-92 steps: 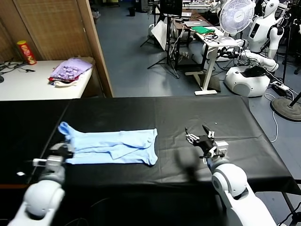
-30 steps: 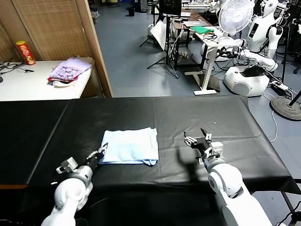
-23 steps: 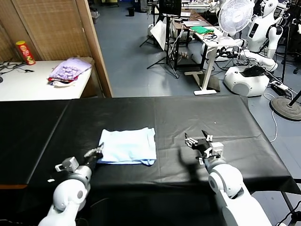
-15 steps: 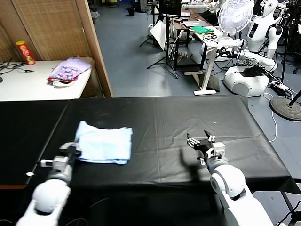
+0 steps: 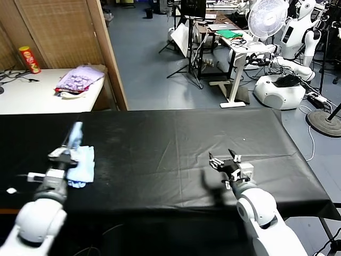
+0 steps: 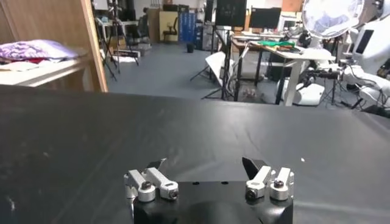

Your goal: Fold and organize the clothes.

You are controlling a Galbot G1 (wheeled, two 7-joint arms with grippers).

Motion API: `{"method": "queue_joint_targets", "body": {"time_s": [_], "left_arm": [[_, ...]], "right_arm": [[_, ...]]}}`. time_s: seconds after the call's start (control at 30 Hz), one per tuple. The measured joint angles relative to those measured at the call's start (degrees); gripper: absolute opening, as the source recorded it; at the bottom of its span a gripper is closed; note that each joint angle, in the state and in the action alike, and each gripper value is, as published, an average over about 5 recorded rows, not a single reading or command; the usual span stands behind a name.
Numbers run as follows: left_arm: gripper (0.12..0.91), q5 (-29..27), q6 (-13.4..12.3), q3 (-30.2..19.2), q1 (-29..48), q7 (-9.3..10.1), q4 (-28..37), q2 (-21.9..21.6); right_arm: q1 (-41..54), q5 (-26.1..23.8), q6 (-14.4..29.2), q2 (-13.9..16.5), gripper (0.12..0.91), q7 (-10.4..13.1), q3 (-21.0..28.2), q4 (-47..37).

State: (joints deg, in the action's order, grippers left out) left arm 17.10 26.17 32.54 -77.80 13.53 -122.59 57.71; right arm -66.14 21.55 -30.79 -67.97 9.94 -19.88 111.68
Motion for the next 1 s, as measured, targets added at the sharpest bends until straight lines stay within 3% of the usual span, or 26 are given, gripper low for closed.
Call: {"method": "queue_joint_targets", "body": {"time_s": [0.13, 0.3, 0.47, 0.6, 0.7, 0.93, 1.0], "left_arm": [[0.153, 4.1, -2.9, -7.6, 2.8, -1.09, 0.7, 5.6], [0.187, -0.5, -7.3, -16.0, 5.0, -3.83, 5.5, 13.4], [0.434, -7.2, -11.8, -21.2, 5.9, -8.63, 10.2, 18.8], [0.652, -7.3, -14.9, -22.7, 6.1, -11.22, 10.7, 19.7], [0.765, -5.5, -16.9, -22.4, 5.5, -12.09, 9.6, 19.1], [0.798, -2.9, -18.7, -18.6, 2.9, -10.95, 4.8, 15.5], [0.798, -3.1, -18.8, -17.3, 2.0, -10.60, 3.7, 14.7]], "right_arm": [[-1.1, -0.3, 0.2, 0.2, 0.798, -1.4, 0.2, 0.5], [-1.4, 2.3, -0.2, 1.0, 0.798, -4.5, 1.3, 1.4], [-0.1, 8.6, -3.9, 1.4, 0.798, -4.7, 2.9, 1.6], [2.0, 13.3, -6.2, 0.7, 0.798, -3.2, 4.5, 0.5], [4.4, 16.6, -7.0, -0.3, 0.798, -2.5, 6.4, -1.3], [10.8, 19.4, -7.0, -4.4, 0.795, -2.2, 12.3, -8.9], [12.4, 19.5, -6.6, -5.9, 0.760, -2.2, 13.7, -11.4]]}}
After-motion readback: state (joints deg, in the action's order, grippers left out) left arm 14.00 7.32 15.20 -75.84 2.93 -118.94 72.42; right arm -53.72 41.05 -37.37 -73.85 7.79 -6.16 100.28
